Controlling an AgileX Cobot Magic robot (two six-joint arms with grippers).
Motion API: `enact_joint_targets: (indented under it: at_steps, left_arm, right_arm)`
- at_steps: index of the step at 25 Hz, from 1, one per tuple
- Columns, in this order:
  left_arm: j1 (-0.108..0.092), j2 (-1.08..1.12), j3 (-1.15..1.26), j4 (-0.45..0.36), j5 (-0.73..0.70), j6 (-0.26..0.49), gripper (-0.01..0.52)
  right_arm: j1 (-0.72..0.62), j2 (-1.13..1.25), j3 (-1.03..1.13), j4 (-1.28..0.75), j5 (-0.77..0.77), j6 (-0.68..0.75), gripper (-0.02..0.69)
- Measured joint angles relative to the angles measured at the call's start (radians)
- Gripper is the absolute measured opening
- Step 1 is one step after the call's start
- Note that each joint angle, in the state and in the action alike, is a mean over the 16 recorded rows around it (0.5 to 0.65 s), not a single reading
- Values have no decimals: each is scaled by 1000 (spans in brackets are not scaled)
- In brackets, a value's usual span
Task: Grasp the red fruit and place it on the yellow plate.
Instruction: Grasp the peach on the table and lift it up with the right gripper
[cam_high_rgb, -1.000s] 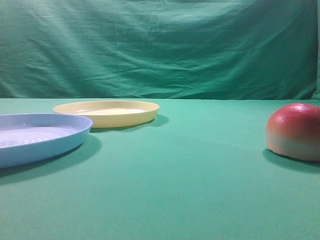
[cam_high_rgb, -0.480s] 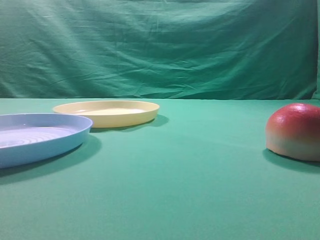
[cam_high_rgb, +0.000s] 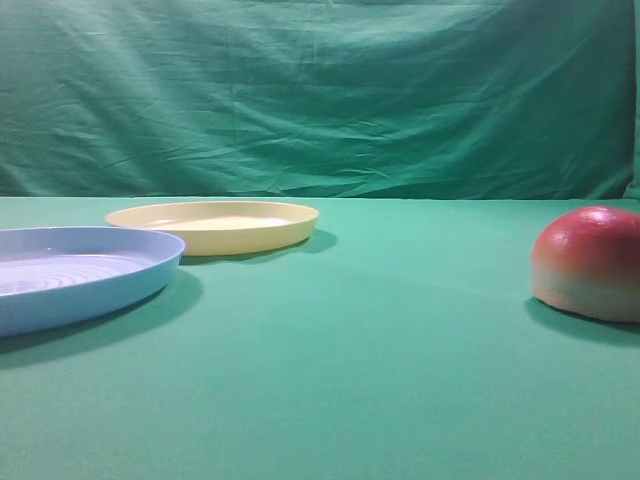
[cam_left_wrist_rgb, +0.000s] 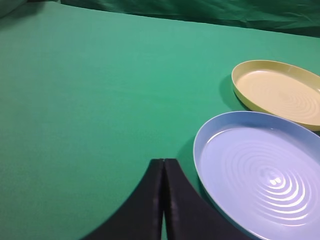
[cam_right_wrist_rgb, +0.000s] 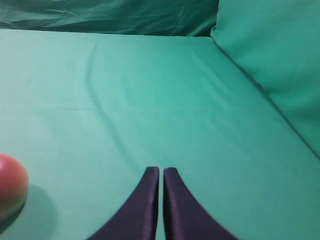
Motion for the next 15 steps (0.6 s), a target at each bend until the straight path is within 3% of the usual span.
enact_joint_targets:
  at_steps: [9, 15]
  left_arm:
    - [0, 0, 0, 0, 0, 0, 0]
    - [0, 0, 0, 0, 0, 0, 0]
  right_arm:
    - [0, 20, -24, 2, -205, 161, 0]
    - [0, 118, -120, -21, -190, 251, 0]
